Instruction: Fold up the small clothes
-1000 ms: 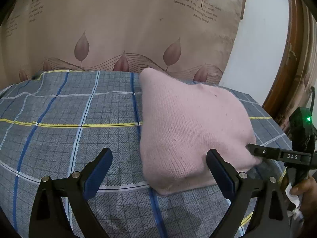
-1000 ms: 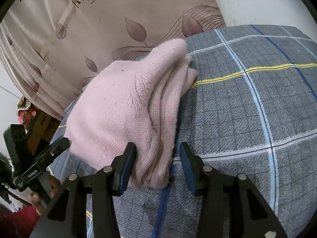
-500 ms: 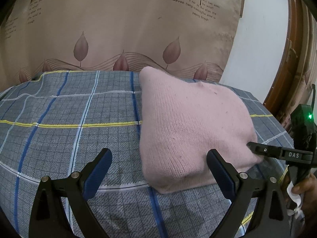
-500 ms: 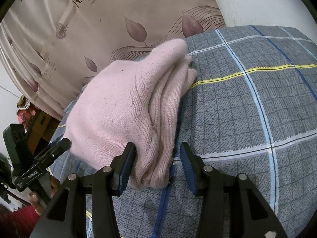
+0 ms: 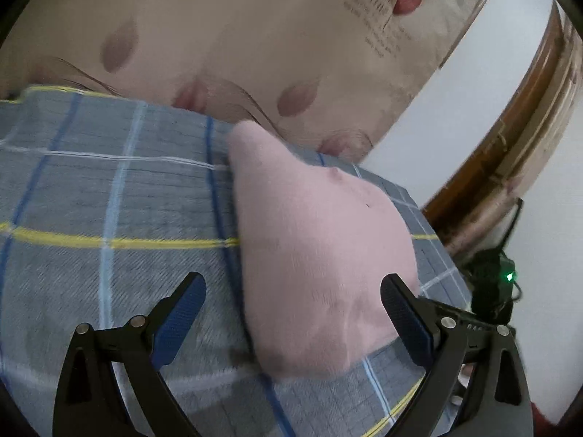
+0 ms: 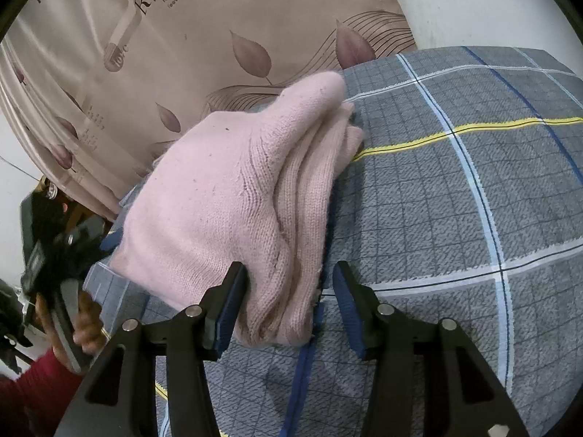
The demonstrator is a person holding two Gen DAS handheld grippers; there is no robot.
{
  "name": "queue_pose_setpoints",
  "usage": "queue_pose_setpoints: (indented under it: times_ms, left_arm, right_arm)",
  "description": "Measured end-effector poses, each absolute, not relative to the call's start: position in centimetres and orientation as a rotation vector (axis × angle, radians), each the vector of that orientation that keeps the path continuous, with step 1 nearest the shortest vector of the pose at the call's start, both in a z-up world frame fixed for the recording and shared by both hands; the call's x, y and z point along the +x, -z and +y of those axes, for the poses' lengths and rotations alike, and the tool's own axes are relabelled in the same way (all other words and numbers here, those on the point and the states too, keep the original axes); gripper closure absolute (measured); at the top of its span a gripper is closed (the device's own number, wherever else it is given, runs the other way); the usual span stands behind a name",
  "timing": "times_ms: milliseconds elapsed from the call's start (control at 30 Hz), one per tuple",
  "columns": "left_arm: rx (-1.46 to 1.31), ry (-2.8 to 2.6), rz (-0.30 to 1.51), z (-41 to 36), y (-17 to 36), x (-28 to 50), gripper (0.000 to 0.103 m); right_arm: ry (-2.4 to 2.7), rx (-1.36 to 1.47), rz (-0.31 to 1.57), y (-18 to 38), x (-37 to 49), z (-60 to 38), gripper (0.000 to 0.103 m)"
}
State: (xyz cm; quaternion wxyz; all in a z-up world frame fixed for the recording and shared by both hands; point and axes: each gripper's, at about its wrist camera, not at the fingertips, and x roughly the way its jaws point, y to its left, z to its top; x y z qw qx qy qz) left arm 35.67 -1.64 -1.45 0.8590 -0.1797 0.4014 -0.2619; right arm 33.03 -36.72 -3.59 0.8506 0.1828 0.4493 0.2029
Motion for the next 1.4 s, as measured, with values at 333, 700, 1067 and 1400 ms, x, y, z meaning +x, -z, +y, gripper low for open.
queue_pose_setpoints:
  times_ms: [333, 700, 1067, 1400]
  left_arm:
    - [-0.554, 0.799, 1.073, -3.7, 5.9, 43.7, 0.006]
    - [-0.399, 0.784, 1.002, -6.6, 5.5, 43.7, 0.009]
    - [-0.349, 0.784, 0.977, -6.6, 5.6, 43.5, 0.009]
    - [-0.337, 0.792, 0.972, -6.4, 5.7, 43.0, 0.009]
  right_arm:
    - [-0.429, 0.39, 0.945, 3.6, 32.9, -36.7, 0.056]
    - [-0.443, 0.402, 0.935, 3.3, 32.8, -36.5, 0.037]
    - [-0.491, 0.709, 0.905, 3.3, 34.9, -39.9, 0.015]
    - [-0.603, 0.667, 1.051, 4.2, 41.9, -34.8, 0.014]
